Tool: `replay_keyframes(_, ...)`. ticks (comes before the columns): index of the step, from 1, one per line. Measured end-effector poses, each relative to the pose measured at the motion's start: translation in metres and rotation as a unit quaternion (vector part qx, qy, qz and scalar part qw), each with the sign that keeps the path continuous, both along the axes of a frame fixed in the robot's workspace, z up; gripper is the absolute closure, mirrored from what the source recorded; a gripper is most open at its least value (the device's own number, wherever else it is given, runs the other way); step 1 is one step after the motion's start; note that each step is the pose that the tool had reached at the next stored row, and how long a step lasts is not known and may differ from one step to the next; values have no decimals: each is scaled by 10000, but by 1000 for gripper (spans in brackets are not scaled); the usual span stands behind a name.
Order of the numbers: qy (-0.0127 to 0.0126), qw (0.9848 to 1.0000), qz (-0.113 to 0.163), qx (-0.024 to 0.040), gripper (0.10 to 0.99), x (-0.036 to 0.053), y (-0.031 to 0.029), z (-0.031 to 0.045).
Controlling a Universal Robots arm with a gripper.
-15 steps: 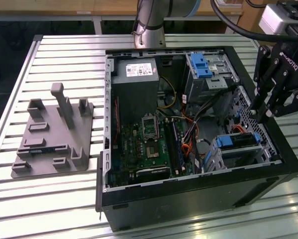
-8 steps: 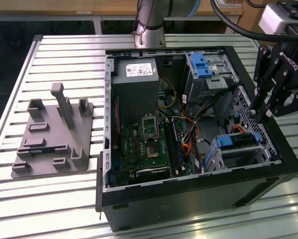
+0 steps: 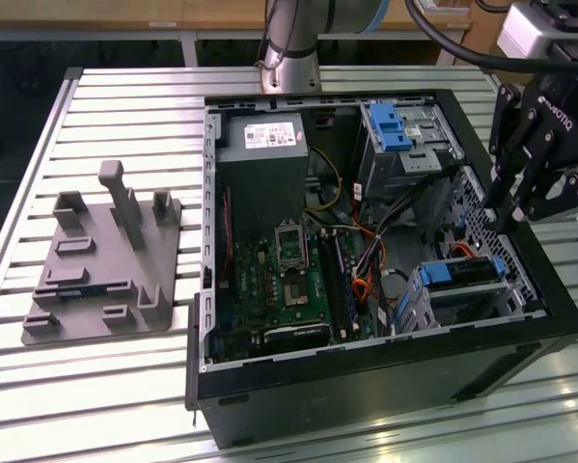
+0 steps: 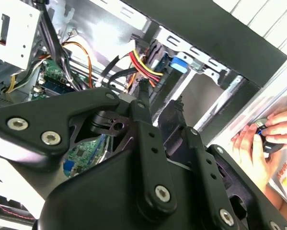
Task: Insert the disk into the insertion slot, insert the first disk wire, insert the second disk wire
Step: 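Insert the second disk wire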
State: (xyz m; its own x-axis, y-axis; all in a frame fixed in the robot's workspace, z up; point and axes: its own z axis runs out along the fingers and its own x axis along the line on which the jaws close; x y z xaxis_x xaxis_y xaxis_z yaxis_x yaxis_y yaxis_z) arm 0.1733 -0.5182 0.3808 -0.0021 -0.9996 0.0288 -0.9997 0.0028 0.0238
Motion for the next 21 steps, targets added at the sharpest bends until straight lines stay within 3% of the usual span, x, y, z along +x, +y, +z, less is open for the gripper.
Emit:
replay_keyframes(3, 0, 10000, 1, -98, 725, -48, 74, -8)
replay_keyframes(8, 0, 9997, 19, -251, 725, -158, 85, -22)
replay_keyframes(15, -5, 9990, 67, -432, 725, -228, 186, -46)
replay_keyframes(18, -7, 9988, 104, -485, 725, -251, 225, -61)
replay_keyframes(21, -15, 9984, 253, -498, 725, -252, 238, -87)
